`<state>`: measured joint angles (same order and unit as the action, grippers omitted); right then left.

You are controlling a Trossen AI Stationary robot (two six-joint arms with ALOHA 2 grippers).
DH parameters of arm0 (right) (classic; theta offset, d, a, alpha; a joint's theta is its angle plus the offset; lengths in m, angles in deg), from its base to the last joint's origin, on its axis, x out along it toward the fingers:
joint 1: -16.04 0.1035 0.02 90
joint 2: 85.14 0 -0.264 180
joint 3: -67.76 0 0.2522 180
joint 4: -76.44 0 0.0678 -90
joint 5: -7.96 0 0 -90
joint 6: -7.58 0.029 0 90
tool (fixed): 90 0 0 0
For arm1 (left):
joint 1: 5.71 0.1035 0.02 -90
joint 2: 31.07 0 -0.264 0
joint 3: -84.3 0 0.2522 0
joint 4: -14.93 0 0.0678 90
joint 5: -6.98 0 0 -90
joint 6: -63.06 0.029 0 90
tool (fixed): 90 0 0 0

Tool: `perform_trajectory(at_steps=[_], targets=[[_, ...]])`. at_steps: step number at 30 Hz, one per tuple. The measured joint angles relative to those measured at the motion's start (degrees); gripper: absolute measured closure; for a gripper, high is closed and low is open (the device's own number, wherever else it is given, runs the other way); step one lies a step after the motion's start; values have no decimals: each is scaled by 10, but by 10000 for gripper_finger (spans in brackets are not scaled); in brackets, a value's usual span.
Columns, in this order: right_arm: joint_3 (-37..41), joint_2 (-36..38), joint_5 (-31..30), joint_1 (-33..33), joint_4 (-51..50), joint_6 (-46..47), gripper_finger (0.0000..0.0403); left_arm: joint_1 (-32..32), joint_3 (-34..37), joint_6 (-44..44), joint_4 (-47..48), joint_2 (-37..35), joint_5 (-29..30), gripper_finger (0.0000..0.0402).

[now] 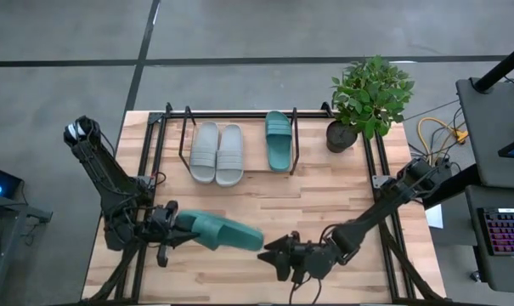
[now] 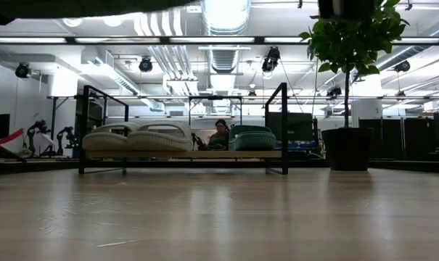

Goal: Pick and place slides into the shelf
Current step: Put the left green slide on the shelf

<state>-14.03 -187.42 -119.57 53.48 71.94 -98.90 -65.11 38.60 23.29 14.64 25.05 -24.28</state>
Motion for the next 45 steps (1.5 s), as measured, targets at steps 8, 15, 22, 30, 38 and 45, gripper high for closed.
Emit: perform_trajectory(at_steps=[8, 15, 22, 30, 38, 45], targets=[[0, 0, 0, -27, 30, -31, 152, 2, 0, 2, -14, 0, 7, 402], [7, 0, -26, -46, 25, -31, 153, 8, 0, 20, -32, 2, 13, 401], [16, 1, -123, -42, 10, -34, 150, 10, 1, 56, -35, -5, 5, 401], [16, 1, -187, -42, 1, -33, 154, 10, 1, 58, -51, -3, -6, 401], [13, 1, -114, -35, 6, 1, 156, 29, 1, 59, -50, -3, -18, 401], [7, 1, -87, -37, 23, 4, 170, 50, 1, 57, -50, -3, -46, 401]])
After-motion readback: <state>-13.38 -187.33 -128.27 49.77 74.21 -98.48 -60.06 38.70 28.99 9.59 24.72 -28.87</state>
